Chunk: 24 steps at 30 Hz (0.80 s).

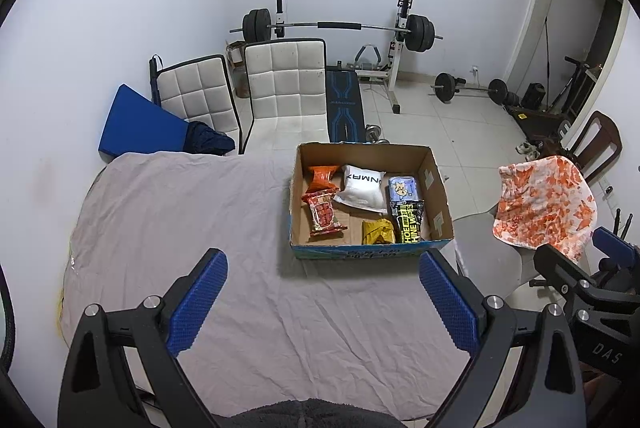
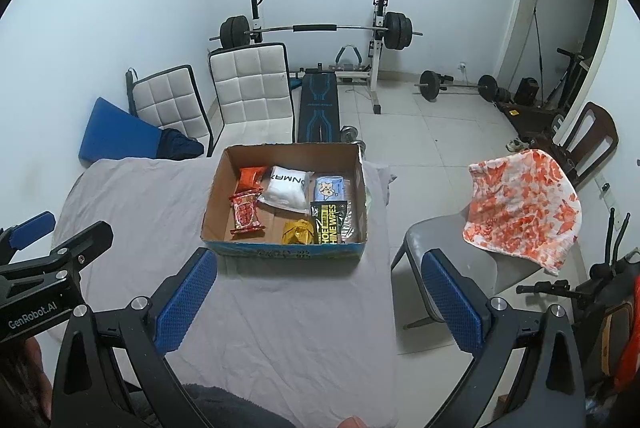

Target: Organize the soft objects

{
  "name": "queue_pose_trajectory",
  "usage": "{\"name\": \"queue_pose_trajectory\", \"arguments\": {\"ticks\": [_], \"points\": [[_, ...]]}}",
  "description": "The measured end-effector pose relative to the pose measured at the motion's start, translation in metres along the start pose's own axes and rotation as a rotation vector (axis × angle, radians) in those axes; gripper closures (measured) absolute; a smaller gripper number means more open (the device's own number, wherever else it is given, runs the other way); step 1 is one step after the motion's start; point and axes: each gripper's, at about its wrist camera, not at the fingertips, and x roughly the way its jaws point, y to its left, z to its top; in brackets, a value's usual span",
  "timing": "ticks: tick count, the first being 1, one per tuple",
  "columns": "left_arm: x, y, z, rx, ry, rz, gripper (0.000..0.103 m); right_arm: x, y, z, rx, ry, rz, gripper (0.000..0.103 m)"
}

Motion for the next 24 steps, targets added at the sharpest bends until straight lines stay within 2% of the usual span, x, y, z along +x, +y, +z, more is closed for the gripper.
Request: {"name": "queue_pose_trajectory", "arguments": {"ticks": [24], "points": [[-0.0004,0.0006,0.0028,-0.004,-0.009,-0.003,0.005,0.0016,-0.0016,0.0056,0.012,-0.012,-0.013,0.000]]}}
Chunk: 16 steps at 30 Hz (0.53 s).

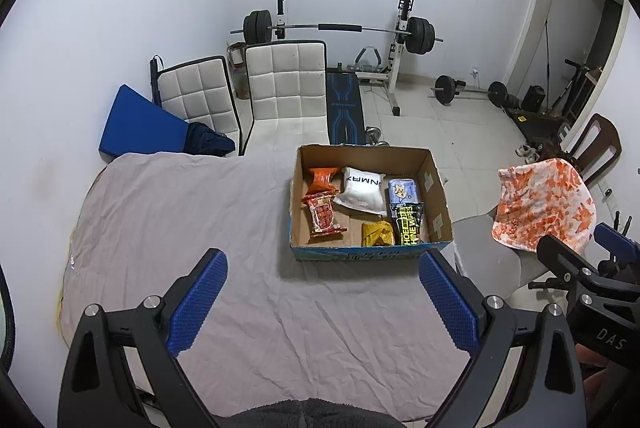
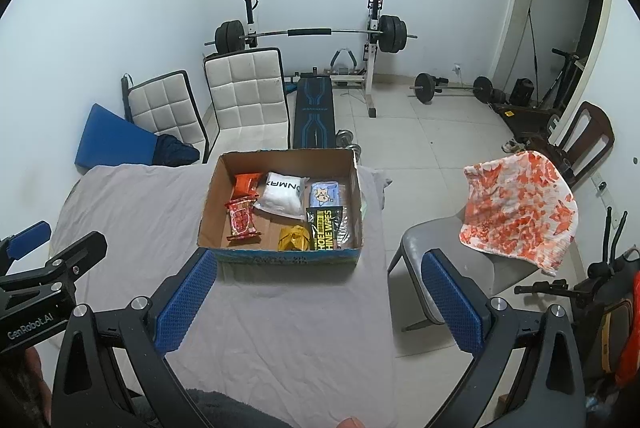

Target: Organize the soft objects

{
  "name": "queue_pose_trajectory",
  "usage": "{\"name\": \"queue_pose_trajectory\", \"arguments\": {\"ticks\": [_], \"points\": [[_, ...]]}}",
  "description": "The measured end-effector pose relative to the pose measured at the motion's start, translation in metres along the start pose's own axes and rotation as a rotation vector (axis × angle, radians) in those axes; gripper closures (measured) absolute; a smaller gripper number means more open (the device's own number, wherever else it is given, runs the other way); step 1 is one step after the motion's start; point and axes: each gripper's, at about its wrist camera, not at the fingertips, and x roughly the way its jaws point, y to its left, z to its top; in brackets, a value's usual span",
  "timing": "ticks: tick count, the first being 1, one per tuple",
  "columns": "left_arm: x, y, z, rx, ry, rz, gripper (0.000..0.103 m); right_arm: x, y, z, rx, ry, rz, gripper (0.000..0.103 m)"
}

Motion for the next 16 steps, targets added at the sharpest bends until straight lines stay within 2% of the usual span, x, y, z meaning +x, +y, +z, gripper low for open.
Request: {"name": "queue_pose_trajectory", "arguments": {"ticks": [16], "points": [[-0.0018,0.0025,0.0019,-0.004,-0.007,-0.003,0.005,0.0008,0.0047,0.0042,0.002,-0.001,0.001,0.000]]}}
